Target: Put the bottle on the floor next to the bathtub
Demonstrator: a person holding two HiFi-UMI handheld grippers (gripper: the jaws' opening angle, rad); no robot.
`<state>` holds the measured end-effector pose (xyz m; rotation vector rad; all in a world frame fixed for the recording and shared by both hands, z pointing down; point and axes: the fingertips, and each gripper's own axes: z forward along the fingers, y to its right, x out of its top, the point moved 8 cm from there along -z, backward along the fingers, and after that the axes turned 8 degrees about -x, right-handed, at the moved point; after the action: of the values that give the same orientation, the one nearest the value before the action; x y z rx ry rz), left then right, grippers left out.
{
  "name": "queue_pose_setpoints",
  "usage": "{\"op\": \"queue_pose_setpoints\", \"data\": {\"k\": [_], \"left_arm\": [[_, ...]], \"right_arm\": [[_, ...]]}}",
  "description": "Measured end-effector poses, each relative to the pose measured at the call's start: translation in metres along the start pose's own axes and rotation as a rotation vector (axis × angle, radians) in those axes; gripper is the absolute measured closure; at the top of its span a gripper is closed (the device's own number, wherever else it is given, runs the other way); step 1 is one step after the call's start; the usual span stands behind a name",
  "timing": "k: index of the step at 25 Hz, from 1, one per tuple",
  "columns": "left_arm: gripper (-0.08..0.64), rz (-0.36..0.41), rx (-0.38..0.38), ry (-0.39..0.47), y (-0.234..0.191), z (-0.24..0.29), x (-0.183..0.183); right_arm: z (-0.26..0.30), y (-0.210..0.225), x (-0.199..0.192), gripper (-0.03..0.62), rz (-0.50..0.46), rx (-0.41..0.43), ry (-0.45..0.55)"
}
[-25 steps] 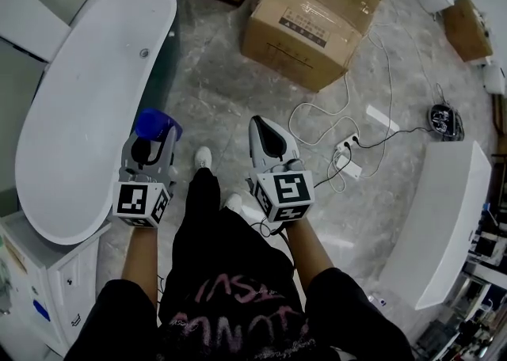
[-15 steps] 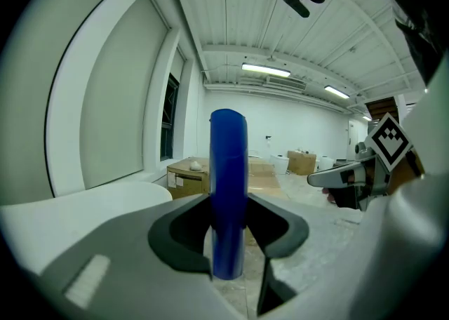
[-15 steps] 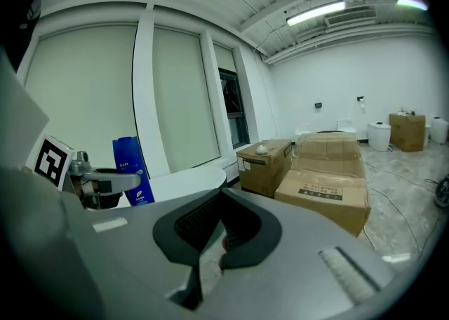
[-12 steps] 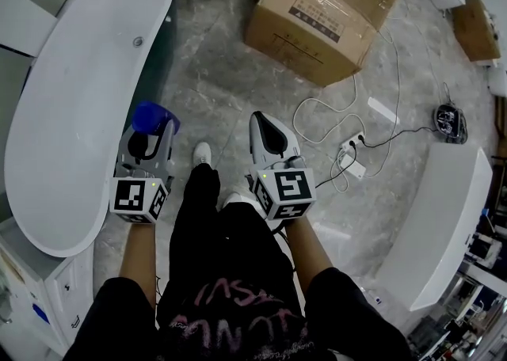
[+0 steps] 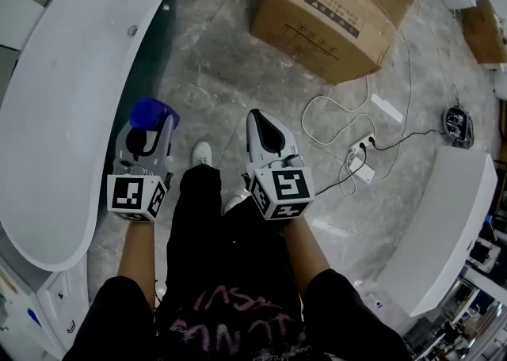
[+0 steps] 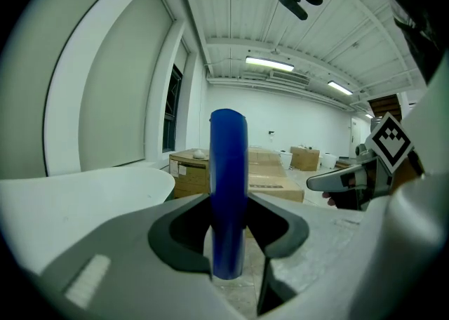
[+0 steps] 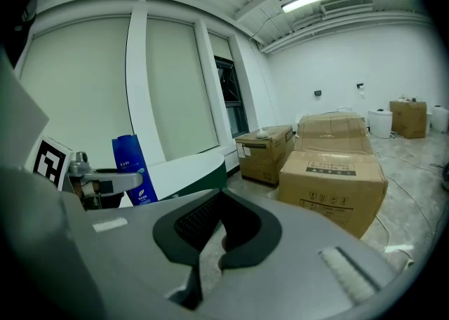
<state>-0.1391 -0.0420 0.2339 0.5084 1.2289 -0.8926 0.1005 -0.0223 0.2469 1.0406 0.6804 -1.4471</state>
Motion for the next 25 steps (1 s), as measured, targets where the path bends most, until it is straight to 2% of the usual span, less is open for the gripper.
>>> {"op": "queue_pose_setpoints", "data": {"k": [6,10,17,25], "left_arm": [[0.402,0.01,0.014,0.003,-0.019,0.02,-0.053],[0.402,0.025,0.013,-0.007,-0.028,0.032,-0.092],[0.402,0.04,0.029,0.009,-0.046,0.052,-0.149],[0.402,0.06,0.055,0.031,-0.075,0.076,-0.235]], "right_arm": [[0.037,0.003,-0.049,0.568,0.006,0.015,-0.007],[0.063,0.003,-0.084,0.568,-0.033,0.035,-0.02],[0.104,0.007,-0.138,0.568,-0.021,0.05,-0.033],[0.151,0.014,-0.21,0.568,-0.013,0.051,-0.027]]}}
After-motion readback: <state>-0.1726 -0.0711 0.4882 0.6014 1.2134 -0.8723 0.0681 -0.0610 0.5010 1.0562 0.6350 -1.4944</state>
